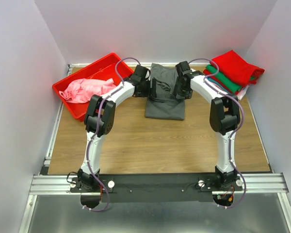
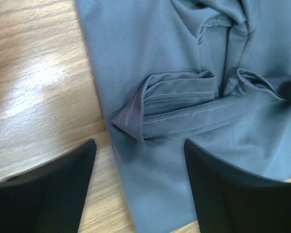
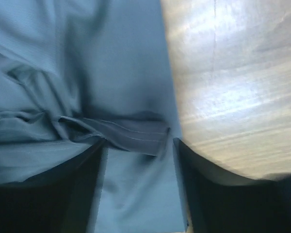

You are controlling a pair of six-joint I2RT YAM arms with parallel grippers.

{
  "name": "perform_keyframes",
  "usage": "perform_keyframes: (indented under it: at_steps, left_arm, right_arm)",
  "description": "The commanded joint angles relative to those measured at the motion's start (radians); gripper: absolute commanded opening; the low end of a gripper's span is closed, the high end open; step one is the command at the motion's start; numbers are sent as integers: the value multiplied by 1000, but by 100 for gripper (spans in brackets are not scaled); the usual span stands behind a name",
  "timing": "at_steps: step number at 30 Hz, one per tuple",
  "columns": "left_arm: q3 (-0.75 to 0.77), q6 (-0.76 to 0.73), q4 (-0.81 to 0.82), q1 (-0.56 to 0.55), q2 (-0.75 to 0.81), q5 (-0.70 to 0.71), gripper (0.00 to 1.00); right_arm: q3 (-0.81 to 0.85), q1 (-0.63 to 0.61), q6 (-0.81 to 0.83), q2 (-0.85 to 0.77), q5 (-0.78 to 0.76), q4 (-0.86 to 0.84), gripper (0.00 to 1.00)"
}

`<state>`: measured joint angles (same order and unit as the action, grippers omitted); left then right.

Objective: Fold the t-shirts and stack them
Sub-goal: Fold the tshirt

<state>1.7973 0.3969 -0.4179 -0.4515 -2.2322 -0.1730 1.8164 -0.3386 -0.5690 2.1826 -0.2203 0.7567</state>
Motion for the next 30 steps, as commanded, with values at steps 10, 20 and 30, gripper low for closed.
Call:
perform_keyframes:
  at_steps: [10, 20, 30]
  left_arm:
    - [-232, -35, 53, 7, 206, -11, 87]
    - [-434, -4, 128, -7, 295, -46, 86]
    - [-503, 22, 151, -30, 296, -36, 81]
  right_arm:
    - [-55, 12, 21, -134, 79, -2, 85]
    - [-376, 13, -22, -282, 153, -68, 82]
    - [-500, 13, -51, -293, 210, -137, 72]
